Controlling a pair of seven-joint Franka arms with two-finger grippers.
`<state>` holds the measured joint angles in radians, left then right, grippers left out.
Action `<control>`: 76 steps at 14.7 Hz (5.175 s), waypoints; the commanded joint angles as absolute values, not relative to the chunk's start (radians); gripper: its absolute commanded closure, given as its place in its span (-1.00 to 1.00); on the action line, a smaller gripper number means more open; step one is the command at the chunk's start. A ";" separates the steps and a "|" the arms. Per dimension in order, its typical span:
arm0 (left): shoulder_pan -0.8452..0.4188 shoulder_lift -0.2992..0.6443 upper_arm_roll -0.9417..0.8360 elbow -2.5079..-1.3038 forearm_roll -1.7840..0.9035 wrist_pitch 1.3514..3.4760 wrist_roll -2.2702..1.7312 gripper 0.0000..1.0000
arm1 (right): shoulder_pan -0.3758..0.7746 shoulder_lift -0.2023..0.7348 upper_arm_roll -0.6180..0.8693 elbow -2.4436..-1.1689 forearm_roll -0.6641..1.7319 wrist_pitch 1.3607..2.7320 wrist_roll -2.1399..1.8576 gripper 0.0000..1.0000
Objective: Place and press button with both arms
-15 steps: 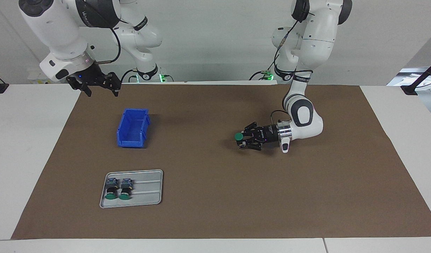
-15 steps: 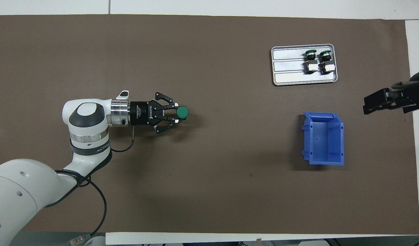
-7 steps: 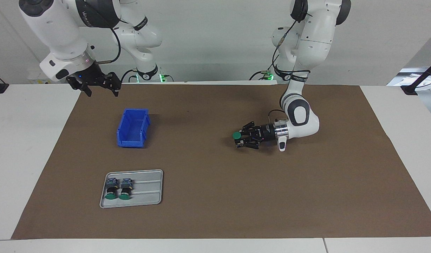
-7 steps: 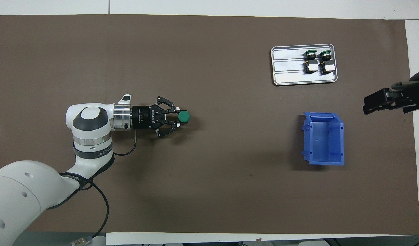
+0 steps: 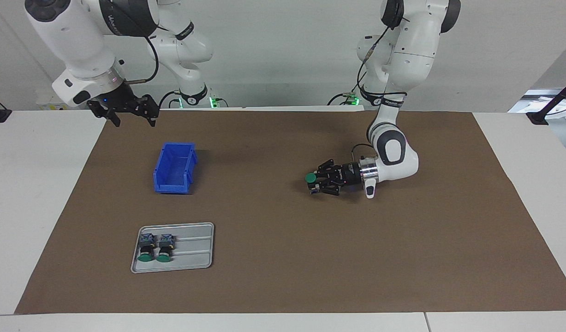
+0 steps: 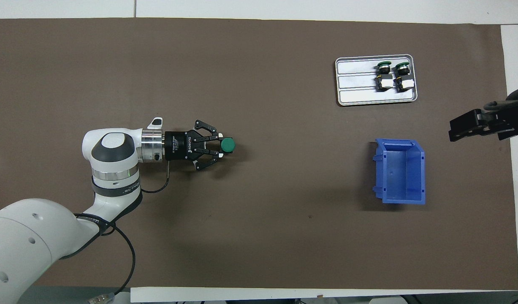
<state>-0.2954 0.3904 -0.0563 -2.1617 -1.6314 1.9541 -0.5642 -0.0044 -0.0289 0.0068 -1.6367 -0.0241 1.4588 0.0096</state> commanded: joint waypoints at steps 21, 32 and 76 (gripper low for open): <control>-0.357 0.341 -0.048 -2.172 -1.657 2.088 -0.627 -0.40 | -0.014 -0.051 0.012 -1.660 -0.018 1.460 -0.009 -0.96; -0.362 0.215 -0.043 -2.172 -1.551 2.123 -0.812 -0.52 | -0.014 -0.052 0.012 -1.660 -0.018 1.460 -0.009 -0.96; -0.600 0.258 -0.054 -1.833 -0.087 2.161 -0.960 1.00 | -0.014 -0.051 0.012 -1.660 -0.018 1.460 -0.009 -0.96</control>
